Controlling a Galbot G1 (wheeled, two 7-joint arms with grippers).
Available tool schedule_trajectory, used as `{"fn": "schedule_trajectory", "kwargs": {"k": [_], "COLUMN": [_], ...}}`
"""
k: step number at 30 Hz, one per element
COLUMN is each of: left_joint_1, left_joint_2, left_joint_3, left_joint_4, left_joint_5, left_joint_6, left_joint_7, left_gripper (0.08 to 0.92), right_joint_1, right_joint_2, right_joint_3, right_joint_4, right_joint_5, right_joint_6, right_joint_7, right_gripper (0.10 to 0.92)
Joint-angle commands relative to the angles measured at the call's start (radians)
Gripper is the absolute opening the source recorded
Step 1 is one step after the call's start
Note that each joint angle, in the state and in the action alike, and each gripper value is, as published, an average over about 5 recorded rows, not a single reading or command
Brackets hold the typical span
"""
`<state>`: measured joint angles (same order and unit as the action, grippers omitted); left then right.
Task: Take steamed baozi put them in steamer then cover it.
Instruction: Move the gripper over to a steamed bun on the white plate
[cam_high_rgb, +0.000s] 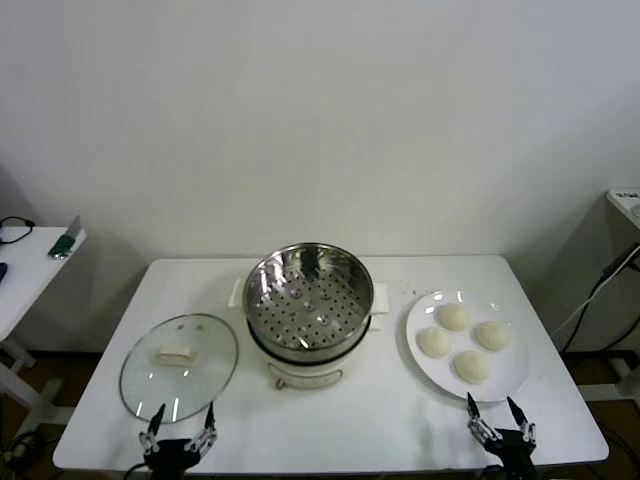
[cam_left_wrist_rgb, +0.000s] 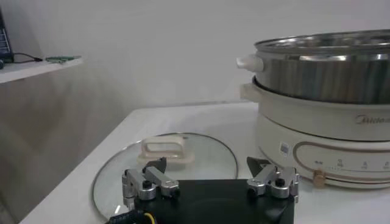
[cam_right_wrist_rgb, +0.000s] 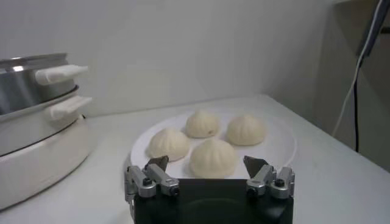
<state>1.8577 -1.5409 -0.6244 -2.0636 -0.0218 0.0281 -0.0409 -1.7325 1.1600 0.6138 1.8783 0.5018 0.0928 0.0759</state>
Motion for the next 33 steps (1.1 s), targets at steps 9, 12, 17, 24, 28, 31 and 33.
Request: {"fn": "schedule_trajectory", "kwargs": {"k": [9, 12, 17, 24, 28, 31, 33], "left_joint_1": [-0.005, -0.005, -0.007, -0.018, -0.017, -0.017, -0.016], "left_joint_2": [0.01, 0.019, 0.031, 0.035, 0.035, 0.035, 0.034], "left_joint_3": [0.008, 0.011, 0.015, 0.032, 0.038, 0.039, 0.04], "left_joint_4": [-0.001, -0.004, -0.007, 0.002, 0.004, 0.004, 0.004], "left_joint_5": [0.001, 0.001, 0.001, 0.015, 0.021, 0.024, 0.027], "left_joint_6": [-0.003, -0.007, -0.013, -0.02, -0.026, -0.029, -0.031], "left_joint_7": [0.0, 0.0, 0.0, 0.009, 0.017, 0.019, 0.02], "left_gripper": [0.823, 0.823, 0.823, 0.823, 0.823, 0.823, 0.823], "right_joint_1": [0.425, 0.58, 0.787, 1.11, 1.393, 1.643, 1.807], "right_joint_2": [-0.179, -0.312, -0.56, -0.786, -0.817, -0.804, -0.775], "right_joint_3": [0.068, 0.019, -0.195, -0.617, -0.93, -1.194, -1.384], "right_joint_4": [-0.028, -0.105, -0.216, -0.385, -0.513, -0.597, -0.64], "right_joint_5": [-0.114, -0.171, -0.296, -0.532, -0.646, -0.646, -0.616], "right_joint_6": [-0.322, -0.416, -0.466, -0.217, -0.071, -0.01, 0.001], "right_joint_7": [0.0, -0.1, -0.405, -0.932, -1.152, -1.264, -1.307], "right_gripper": [0.823, 0.823, 0.823, 0.823, 0.823, 0.823, 0.823]}}
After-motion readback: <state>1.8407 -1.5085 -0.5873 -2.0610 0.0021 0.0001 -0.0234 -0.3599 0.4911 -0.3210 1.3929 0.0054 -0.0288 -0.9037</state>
